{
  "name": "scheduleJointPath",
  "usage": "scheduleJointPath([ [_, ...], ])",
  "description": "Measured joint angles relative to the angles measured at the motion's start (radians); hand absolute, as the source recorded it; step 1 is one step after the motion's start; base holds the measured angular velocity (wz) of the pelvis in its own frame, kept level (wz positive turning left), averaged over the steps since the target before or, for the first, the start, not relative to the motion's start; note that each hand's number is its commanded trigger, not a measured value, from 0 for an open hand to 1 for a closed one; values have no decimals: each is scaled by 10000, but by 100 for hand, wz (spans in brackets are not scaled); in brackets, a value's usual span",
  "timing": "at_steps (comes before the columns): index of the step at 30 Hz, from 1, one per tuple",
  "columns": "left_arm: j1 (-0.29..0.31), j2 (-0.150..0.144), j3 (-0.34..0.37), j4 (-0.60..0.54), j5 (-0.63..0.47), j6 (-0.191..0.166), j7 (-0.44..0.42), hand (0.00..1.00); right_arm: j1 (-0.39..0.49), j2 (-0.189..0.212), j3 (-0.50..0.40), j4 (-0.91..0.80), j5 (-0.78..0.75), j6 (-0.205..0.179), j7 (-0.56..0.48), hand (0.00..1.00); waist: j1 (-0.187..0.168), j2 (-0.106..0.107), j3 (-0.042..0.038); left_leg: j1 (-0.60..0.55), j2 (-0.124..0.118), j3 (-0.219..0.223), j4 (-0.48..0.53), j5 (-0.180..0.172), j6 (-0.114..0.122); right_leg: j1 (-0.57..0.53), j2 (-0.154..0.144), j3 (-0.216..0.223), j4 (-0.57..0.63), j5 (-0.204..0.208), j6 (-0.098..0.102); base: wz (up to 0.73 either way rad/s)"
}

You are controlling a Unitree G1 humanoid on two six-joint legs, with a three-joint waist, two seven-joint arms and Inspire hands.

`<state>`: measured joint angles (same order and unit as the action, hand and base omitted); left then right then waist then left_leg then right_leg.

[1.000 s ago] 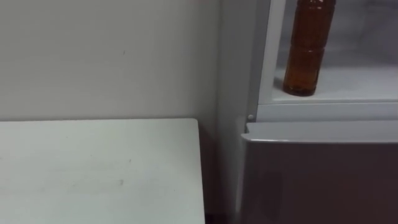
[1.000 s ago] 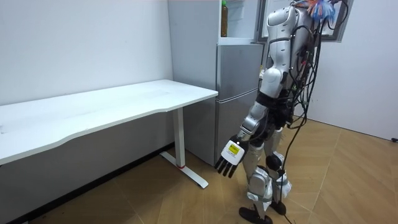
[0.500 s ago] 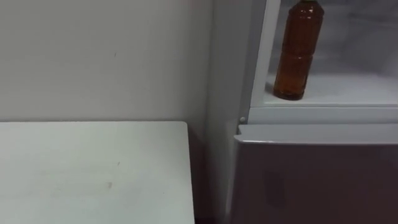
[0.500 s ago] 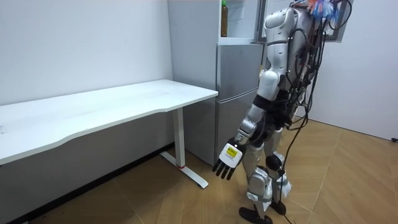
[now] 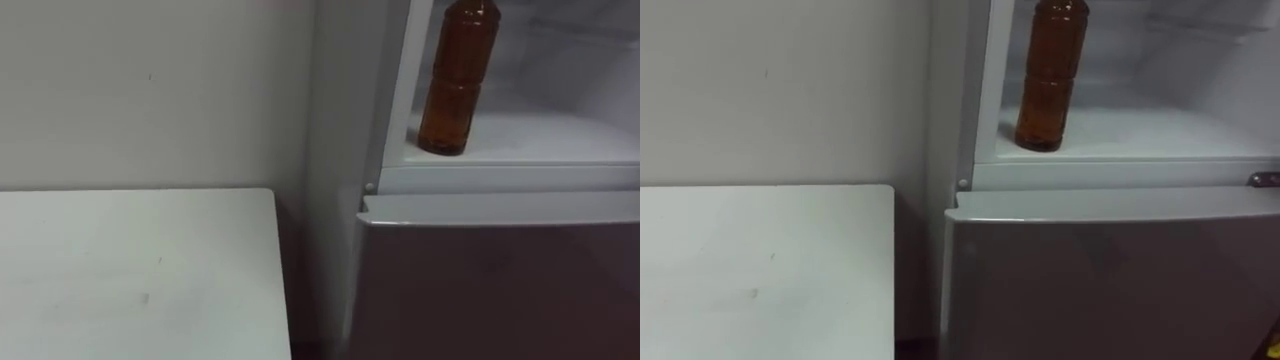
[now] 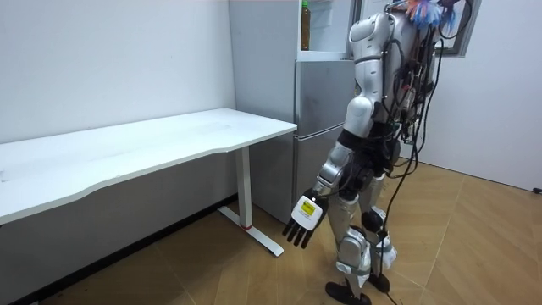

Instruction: Put the bottle in the upper fridge

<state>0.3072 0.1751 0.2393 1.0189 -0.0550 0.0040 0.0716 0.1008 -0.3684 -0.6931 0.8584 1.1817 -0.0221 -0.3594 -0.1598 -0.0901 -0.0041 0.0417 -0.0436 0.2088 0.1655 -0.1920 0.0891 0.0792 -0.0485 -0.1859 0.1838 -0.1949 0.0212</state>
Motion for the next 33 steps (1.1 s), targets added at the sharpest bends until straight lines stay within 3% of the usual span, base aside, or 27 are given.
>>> scheduleJointPath([
  [6, 218, 4, 147, -354, -75, -63, 52, 0, -309, -488, -346, -1196, 346, -337, -1250, 0, -53, -23, -17, 13, 19, 46, -26, -4, 1, -85, -20, -59, 217, -2, 1, -3],
  [10, 239, -18, 177, -327, -92, -97, 52, 0, -706, -1078, -456, -2103, 305, -552, -1918, 0, -90, -46, -17, 23, 6, 52, 4, -4, 11, -79, -30, -29, 213, -1, -1, -1],
  [13, 357, -30, 251, -330, -89, -96, 52, 0, -720, -1170, -770, -3196, 303, -822, -2359, 0, -121, -49, -14, 18, 9, 52, 25, 9, 14, -101, -27, -23, 159, -9, -9, 0],
  [21, 451, -38, 375, -333, 31, -99, 48, 0, -940, -1914, -808, -3918, 258, -1115, -2912, 0, -279, -100, -13, 3, -2, 113, 10, 81, 28, -131, -2, 51, 19, -1, 2, -1],
  [29, 452, -37, 328, -347, 51, -189, 41, 0, -1145, -1997, -805, -4876, -967, -1184, -3451, 0, -343, -115, -15, -63, -3, 177, -44, 77, 26, -272, -12, 56, 42, -3, 2, -2],
  [33, 460, -36, 329, -348, 53, -192, 41, 0, -1246, -1997, -797, -5248, -925, -889, -3714, 0, -467, -138, -26, -41, -7, 224, -119, 84, 21, -259, -13, 32, 79, -3, 2, 0],
])
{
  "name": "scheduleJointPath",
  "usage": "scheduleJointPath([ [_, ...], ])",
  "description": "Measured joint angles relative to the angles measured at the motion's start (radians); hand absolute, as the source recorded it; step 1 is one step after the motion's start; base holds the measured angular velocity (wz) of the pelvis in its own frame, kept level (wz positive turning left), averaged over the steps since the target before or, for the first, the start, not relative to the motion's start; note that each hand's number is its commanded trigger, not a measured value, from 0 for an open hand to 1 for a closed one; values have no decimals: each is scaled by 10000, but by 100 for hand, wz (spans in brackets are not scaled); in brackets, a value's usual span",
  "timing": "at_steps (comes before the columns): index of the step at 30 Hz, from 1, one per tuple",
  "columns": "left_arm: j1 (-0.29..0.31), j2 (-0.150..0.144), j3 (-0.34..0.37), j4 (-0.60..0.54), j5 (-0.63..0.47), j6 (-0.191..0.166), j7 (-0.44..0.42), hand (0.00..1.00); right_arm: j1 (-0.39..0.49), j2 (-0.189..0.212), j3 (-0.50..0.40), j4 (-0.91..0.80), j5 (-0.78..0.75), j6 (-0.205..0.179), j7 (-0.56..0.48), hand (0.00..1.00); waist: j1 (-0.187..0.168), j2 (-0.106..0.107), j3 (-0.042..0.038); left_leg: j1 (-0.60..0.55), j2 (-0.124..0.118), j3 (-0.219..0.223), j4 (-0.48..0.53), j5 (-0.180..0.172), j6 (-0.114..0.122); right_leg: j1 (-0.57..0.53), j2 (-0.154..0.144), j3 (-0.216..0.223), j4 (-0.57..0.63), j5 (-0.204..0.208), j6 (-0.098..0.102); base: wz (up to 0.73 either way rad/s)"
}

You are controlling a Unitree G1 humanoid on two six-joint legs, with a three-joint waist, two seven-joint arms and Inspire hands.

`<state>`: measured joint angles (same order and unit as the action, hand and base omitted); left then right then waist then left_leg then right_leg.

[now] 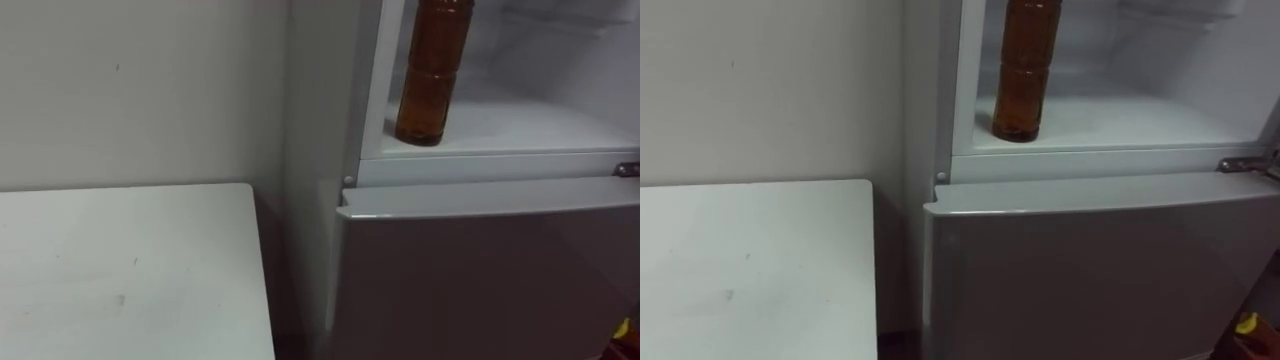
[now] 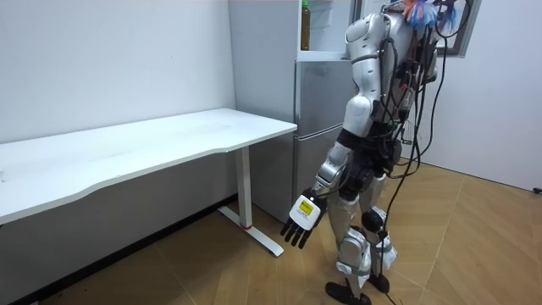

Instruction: Put the bottle in the upper fridge

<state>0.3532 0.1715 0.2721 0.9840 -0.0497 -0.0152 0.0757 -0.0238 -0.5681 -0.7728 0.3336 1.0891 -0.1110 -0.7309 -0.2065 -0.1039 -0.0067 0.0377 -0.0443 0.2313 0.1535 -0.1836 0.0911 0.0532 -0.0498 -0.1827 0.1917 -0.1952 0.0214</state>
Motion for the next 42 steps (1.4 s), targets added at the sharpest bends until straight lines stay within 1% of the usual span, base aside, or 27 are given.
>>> scheduleJointPath([
  [5, 5, 0, 3, 0, -4, -16, -119, 0, -110, 0, 5, -104, 2, 283, 34, 0, -83, -68, 2, 116, -1, 52, -101, 3, -6, 74, 5, 26, -11, -2, 1, -2],
  [6, 6, -1, 2, 1, -1, -73, -200, 0, -110, 0, 14, -178, 5, 375, 38, 0, -86, -81, 3, 127, -3, 63, -116, 3, -6, 74, 5, 35, -11, -2, 1, -3],
  [7, 6, -14, 3, 3, -1, -105, -230, 0, -110, 0, 46, -353, 13, 507, 44, 0, -78, -83, 4, 94, -6, 75, -134, 3, -6, 57, 5, 55, -7, -2, 1, -4],
  [11, 19, -26, 4, 8, 1, -157, -263, 0, -139, 1, 105, -454, 12, 690, 289, 0, -53, -85, 5, 67, -15, 59, -187, -1, -3, -14, 6, 119, -2, -7, 10, -2],
  [13, 56, -29, 3, 6, 11, -153, -262, 0, -136, 2, 131, -697, 13, 884, 308, 0, -50, -83, 5, 71, -20, 64, -181, -2, -2, -19, 7, 126, -23, -8, 12, 0],
  [19, 67, -24, -3, 19, 28, -143, -261, 0, -133, 10, 447, -1429, 97, 989, 425, 0, -46, -64, 8, 89, -12, 87, -187, -3, -5, -24, 15, 127, -2, -7, 11, 0],
  [30, 77, -70, -12, 105, -17, -154, -260, 0, -133, 29, 844, -1604, 96, 1001, 588, 0, -2, -1, 33, 128, 7, 103, -132, -5, 3, -36, -4, 194, 309, -11, 8, -1],
  [31, 84, -103, -21, 105, -20, -155, -258, 0, -128, 80, 856, -1766, 97, 1021, 588, 0, -4, 34, 44, 157, 7, 103, -102, -7, 6, -35, -5, 202, 314, -12, 7, 0],
  [32, 94, -129, -28, 105, -20, -157, -255, 0, -101, 128, 856, -1899, 97, 1027, 588, 0, -6, 63, 35, 162, 7, 103, -95, -8, 6, -33, -5, 206, 319, -14, 4, 0],
  [34, 107, -263, -33, 130, -23, -202, -208, 0, 86, 345, 870, -2489, 93, 1037, 587, 0, 9, 152, 37, 190, 14, 104, -59, -7, 5, -40, -5, 201, 340, -24, -11, 0],
  [35, 106, -281, -36, 181, -23, -235, -206, 0, 158, 399, 891, -2641, 92, 1037, 587, 0, 16, 159, 39, 194, 19, 109, -38, -7, 4, -48, -4, 204, 361, -32, -23, -4],
  [36, 119, -296, -34, 230, -21, -247, -197, 0, 289, 550, 936, -2939, 76, 1037, 585, 0, 58, 159, 40, 194, 29, 143, -18, -3, -4, -95, -9, 204, 440, -69, -44, -14],
  [37, 116, -320, -32, 241, -21, -261, -189, 0, 500, 709, 966, -3322, 70, 1037, 579, 0, 180, 157, 40, 193, 39, 248, -5, 3, -17, -218, -36, 207, 533, -145, -69, -17],
  [39, 123, -359, -26, 327, -15, -307, -180, 0, 674, 906, 1077, -3710, 34, 1037, 577, 0, 200, 158, 40, 230, 52, 288, 1, 20, -45, -223, -37, 204, 585, -170, -86, -11],
  [42, 89, -395, -26, 605, -1, -457, -181, 0, 972, 985, 1323, -4093, -46, 1036, 578, 0, 208, 158, 40, 238, 86, 355, 75, 30, -64, -242, -26, 208, 630, -183, -100, -5],
])
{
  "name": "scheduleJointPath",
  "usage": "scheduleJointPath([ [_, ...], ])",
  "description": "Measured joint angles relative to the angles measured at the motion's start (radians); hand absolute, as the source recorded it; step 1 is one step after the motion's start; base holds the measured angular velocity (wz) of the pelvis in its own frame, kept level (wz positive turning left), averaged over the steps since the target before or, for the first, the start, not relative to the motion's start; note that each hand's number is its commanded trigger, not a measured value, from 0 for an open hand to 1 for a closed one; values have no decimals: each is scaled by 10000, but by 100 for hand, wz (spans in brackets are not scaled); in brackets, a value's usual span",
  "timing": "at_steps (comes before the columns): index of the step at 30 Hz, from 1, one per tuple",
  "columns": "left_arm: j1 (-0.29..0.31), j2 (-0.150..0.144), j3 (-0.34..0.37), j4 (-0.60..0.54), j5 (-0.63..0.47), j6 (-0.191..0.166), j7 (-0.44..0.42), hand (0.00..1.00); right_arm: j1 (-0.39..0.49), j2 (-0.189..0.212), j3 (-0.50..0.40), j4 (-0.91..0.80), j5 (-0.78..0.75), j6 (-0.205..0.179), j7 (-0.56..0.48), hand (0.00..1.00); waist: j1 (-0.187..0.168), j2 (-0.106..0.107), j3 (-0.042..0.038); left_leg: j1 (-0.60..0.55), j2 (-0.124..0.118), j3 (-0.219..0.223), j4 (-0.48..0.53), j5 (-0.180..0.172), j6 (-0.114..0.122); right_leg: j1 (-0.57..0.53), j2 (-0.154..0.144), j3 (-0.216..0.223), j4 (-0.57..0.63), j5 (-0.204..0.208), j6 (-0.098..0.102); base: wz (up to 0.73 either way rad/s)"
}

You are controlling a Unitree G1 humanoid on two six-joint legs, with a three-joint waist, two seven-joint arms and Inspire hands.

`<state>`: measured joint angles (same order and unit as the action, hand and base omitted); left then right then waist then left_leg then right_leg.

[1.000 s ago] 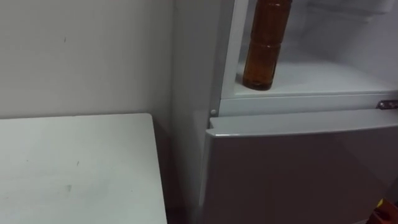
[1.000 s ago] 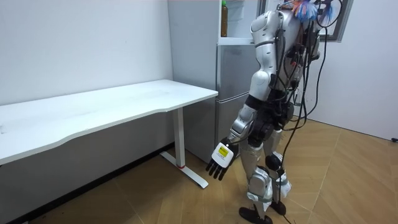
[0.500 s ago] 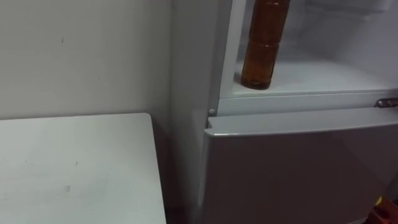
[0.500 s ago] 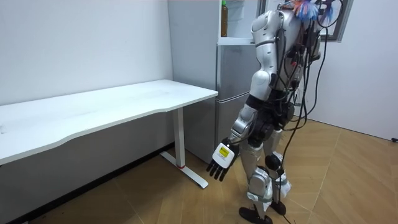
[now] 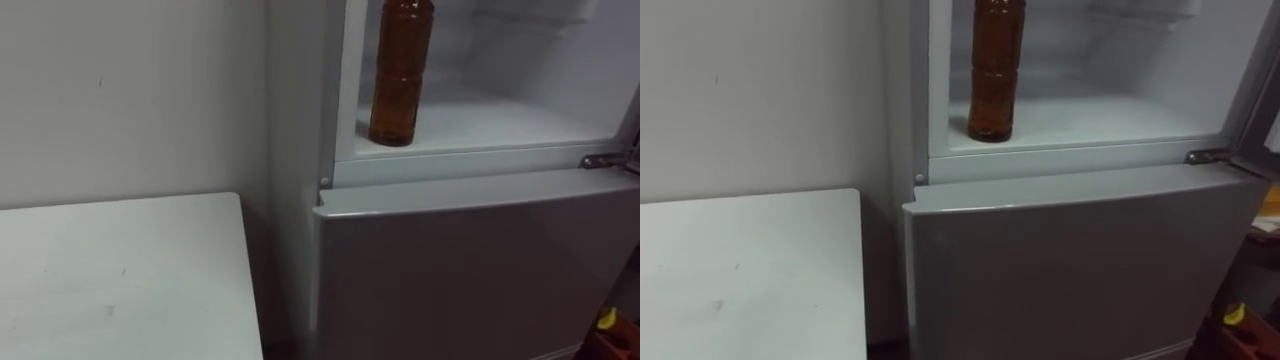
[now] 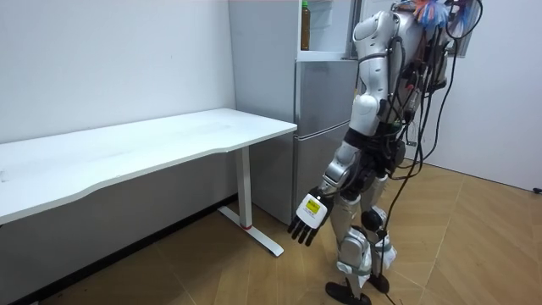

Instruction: Put the bottle in the upper fridge

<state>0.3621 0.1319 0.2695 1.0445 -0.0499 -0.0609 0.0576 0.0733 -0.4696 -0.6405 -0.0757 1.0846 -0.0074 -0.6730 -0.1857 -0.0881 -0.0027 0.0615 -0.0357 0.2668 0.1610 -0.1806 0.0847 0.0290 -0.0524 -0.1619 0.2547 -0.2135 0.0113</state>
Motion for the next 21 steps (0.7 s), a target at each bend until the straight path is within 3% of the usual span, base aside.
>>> scheduleJointPath([
  [12, -198, 6, -211, 578, -76, -450, 0, 0, 368, 39, 1260, -1163, -33, 0, -70, 0, 38, 6, 0, -192, 115, 207, 33, 32, -84, -255, 47, -38, 48, 62, -109, -6],
  [21, -194, 26, -456, 577, -164, -600, 10, 0, 379, 179, 1370, -1408, -374, -12, -282, 0, 41, 32, -7, -345, 133, 241, 46, 30, -87, -420, 66, 4, 55, 72, -123, -1],
])
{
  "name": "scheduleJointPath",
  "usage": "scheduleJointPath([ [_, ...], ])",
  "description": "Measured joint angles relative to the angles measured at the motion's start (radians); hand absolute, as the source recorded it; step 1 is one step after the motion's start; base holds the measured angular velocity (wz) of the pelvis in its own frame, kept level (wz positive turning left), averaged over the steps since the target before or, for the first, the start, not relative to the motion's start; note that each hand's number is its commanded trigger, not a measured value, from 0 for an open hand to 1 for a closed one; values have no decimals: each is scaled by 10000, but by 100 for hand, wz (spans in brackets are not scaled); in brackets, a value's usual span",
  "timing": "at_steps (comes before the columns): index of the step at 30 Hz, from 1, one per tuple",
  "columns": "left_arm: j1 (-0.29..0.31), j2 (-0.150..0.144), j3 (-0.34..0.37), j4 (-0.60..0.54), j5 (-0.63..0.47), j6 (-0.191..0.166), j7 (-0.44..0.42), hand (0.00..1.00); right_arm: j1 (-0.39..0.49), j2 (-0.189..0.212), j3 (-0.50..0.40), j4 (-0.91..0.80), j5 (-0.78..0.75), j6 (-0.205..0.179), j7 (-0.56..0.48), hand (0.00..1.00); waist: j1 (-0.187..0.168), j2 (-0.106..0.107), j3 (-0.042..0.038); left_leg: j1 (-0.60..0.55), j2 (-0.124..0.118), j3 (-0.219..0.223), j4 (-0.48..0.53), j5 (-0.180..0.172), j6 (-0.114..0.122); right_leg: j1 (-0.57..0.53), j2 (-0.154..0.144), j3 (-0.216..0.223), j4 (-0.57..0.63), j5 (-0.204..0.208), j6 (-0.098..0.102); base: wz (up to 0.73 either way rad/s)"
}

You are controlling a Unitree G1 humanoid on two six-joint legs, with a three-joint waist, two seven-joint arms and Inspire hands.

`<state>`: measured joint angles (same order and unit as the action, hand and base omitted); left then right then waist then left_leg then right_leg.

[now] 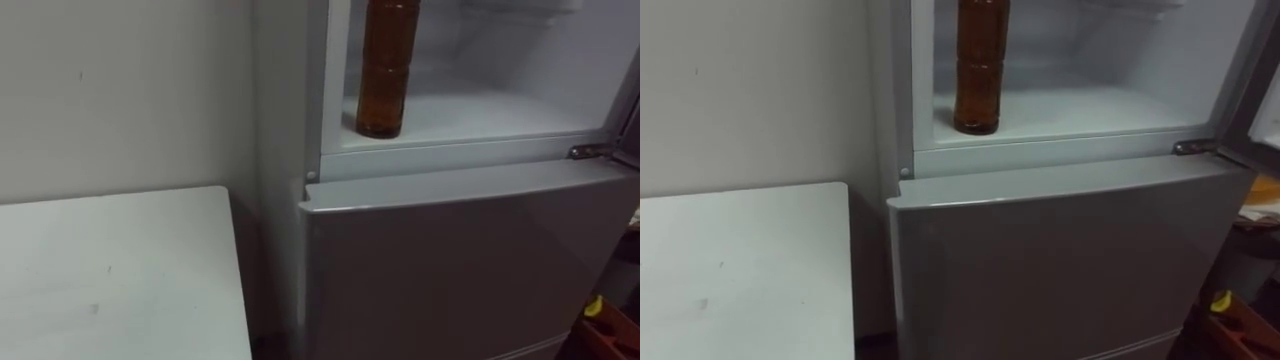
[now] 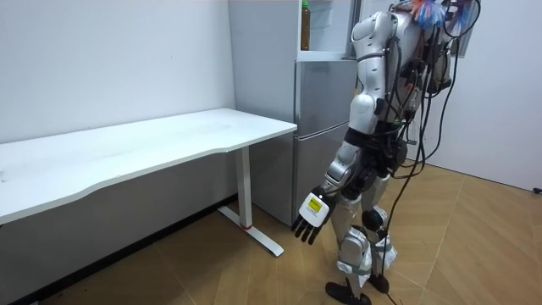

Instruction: Put the bottle in the upper fridge

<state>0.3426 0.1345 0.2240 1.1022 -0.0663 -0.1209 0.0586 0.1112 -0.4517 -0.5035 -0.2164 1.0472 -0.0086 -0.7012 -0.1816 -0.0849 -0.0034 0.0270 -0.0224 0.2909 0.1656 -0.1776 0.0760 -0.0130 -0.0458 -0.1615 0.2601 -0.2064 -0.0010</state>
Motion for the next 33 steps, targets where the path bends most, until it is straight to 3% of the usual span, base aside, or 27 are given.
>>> scheduleJointPath([
  [5, -17, -31, -6, 4, 0, -179, 35, 0, 196, 437, 127, -524, -461, -10, 4, 0, 265, 53, -31, 57, 92, 164, -7, -45, -78, 66, 114, 211, -21, 41, -57, -16],
  [18, -395, -6, -367, 944, -10, -296, 86, 0, 307, 1786, 727, -1216, -2965, -124, 29, 0, 518, 226, 35, 186, 108, 163, 36, -62, -118, 136, 147, 219, -16, 39, -103, 0],
  [26, -557, 3, -723, 1085, -6, -316, 59, 0, 336, 2034, 1295, -1335, -3925, -125, 26, 0, 479, 233, 34, 150, 107, 234, -10, -62, -117, 86, 137, 225, -9, 49, -107, -2],
  [33, -807, 192, -1342, 1353, -195, -315, 20, 0, 509, 2166, 2110, -1576, -4888, -92, -17, 0, 489, 245, 27, 27, 107, 324, 21, -58, -123, -78, 128, 219, 153, 55, -126, -7],
])
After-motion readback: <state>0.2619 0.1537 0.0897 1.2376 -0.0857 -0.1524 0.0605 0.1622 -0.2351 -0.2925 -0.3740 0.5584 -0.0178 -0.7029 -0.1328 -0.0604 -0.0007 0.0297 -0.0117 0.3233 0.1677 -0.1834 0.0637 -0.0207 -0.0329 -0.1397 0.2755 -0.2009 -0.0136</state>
